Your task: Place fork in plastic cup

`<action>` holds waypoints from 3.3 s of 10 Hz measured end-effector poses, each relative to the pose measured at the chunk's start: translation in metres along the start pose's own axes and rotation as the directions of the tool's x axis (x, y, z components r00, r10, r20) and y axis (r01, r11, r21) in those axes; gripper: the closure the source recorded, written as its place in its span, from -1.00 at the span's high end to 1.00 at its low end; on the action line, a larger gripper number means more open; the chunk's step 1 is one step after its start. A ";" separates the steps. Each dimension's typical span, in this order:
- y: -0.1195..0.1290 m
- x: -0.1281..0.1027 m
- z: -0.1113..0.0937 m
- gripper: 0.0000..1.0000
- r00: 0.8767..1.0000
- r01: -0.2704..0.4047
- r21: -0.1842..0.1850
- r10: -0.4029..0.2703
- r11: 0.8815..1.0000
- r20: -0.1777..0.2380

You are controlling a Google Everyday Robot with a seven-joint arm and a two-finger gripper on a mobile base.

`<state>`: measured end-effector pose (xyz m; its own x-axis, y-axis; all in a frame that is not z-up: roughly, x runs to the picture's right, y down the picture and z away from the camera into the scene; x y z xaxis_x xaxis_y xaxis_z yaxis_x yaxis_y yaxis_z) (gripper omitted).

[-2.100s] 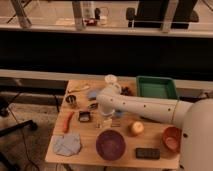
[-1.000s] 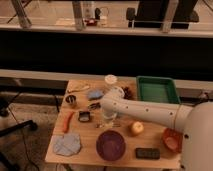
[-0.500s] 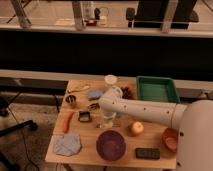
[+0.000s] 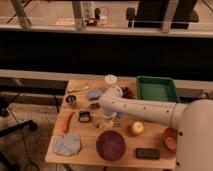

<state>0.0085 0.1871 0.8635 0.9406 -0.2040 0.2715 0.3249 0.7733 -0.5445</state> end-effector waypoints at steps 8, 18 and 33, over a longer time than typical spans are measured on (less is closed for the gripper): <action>0.008 0.007 0.004 0.26 1.000 -0.001 -0.063 0.001 0.998 -0.003; 0.014 0.004 0.000 -0.27 1.000 0.004 -0.070 -0.003 0.998 0.011; 0.038 0.002 -0.005 -0.95 0.999 -0.002 -0.054 0.004 0.999 0.048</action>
<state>0.0236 0.2132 0.8397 0.9361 -0.1714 0.3071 0.3281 0.7398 -0.5874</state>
